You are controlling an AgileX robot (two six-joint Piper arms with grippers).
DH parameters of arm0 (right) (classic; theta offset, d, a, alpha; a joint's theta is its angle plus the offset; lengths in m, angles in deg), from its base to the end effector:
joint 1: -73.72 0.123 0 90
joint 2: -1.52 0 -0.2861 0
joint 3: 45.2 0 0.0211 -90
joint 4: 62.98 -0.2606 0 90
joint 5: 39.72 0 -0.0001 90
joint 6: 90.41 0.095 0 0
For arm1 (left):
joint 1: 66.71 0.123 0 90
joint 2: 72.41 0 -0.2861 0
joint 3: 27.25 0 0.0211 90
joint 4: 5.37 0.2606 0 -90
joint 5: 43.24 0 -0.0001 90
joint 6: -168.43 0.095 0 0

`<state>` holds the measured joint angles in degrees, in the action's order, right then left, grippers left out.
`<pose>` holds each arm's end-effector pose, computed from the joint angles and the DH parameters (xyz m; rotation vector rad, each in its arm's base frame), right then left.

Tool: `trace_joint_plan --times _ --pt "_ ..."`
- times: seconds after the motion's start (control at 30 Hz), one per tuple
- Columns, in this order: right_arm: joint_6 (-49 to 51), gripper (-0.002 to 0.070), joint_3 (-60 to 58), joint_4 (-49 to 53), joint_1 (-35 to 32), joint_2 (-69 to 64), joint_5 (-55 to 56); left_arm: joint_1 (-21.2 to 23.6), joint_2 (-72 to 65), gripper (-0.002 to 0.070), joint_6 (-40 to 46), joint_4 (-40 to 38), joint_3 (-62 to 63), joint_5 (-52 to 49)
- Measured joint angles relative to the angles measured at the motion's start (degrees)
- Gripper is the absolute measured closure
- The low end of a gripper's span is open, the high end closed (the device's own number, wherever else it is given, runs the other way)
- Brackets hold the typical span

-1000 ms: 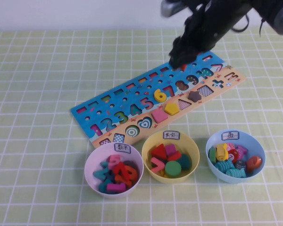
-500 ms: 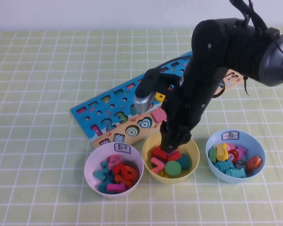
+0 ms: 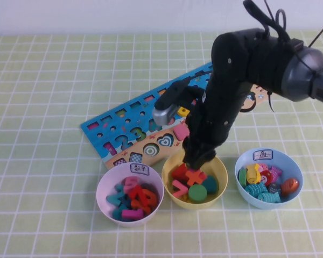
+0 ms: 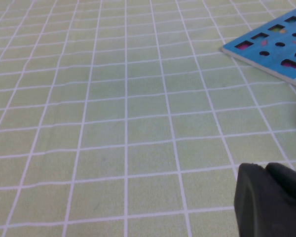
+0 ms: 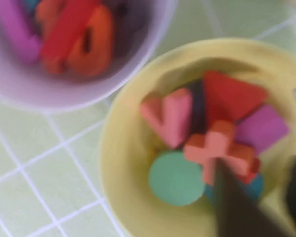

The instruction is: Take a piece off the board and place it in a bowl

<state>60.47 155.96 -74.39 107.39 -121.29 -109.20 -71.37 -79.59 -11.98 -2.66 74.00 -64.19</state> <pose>0.3476 0.2527 0.2393 -1.4815 2.5864 0.2958 0.0654 -0.0037 0.1707 0.0986 1.8624 -0.0149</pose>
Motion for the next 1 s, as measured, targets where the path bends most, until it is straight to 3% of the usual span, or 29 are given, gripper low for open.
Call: trace_joint_plan --times 0.1,0.23,0.43,0.73,1.0 --pt "5.31 0.0582 1.07 0.60 0.00 0.60 -0.13 0.00 0.00 0.0680 0.00 0.00 0.00 0.00" --pt "7.43 0.0673 1.20 -4.03 0.00 4.40 -0.45 0.00 0.00 0.0680 0.00 0.00 0.00 0.00" --pt "9.11 0.0689 -4.15 -6.12 0.00 15.33 -0.58 0.00 0.00 0.0680 0.00 0.00 0.00 0.00" --pt "11.15 0.0691 -27.72 -4.41 0.00 39.29 5.43 0.00 0.00 0.0680 0.00 0.00 0.00 0.00" --pt "16.96 0.0692 -47.22 5.29 0.00 62.37 20.28 0.00 0.00 0.0680 0.00 0.00 0.00 0.00"
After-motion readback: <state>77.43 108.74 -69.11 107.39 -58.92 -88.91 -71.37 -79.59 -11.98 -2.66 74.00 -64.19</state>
